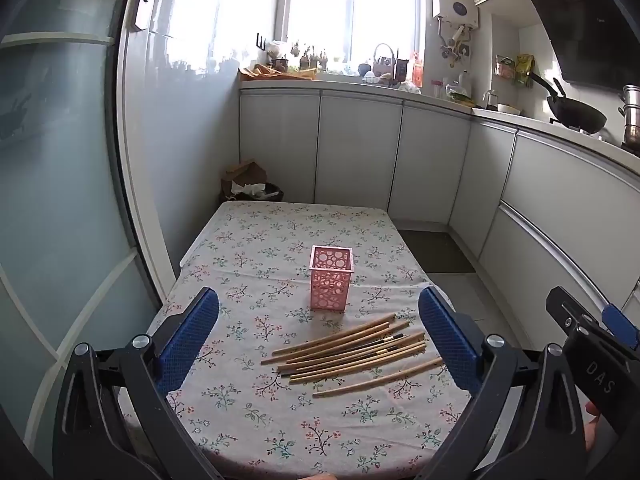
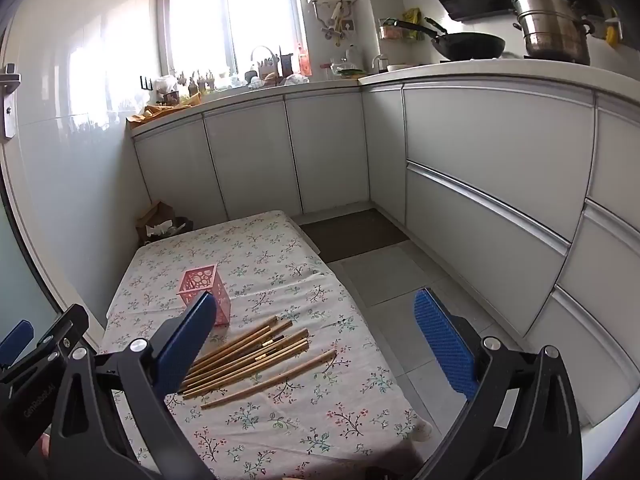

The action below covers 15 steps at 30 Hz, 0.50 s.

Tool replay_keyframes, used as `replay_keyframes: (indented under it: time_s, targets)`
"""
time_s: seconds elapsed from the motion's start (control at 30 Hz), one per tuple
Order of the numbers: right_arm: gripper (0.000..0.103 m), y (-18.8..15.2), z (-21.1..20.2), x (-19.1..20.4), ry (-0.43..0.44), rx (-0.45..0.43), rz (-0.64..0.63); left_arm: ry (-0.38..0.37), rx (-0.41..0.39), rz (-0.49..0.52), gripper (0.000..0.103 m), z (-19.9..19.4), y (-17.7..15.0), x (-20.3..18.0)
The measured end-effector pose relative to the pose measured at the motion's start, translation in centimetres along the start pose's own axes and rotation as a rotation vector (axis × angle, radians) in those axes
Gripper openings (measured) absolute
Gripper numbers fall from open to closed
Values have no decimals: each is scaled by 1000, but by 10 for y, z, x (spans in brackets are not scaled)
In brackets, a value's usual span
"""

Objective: Organize utensils

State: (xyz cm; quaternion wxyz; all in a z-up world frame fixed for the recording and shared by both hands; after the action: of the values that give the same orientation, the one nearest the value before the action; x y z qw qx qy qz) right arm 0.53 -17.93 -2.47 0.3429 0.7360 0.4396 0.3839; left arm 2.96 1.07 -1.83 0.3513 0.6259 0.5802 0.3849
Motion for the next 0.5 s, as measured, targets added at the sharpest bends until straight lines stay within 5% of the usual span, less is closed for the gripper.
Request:
replay_keyframes:
  time_s: [0.5]
  targets:
    - [96,2,0,0,2,4,5,0,4,0,96,-1,-2,-2]
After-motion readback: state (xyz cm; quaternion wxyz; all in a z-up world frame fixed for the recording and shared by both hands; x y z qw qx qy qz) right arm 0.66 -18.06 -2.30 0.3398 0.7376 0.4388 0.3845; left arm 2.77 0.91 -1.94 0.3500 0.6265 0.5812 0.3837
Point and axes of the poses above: each gripper's, at about its wrist camera, not at the fingertips, and z roughly the way its jaws point, x to its left, y to its top, the point moved 5 cm from there along z, roughly the way its jaws point, and after that the axes turned 8 degrees about z, right-handed, at the moved point
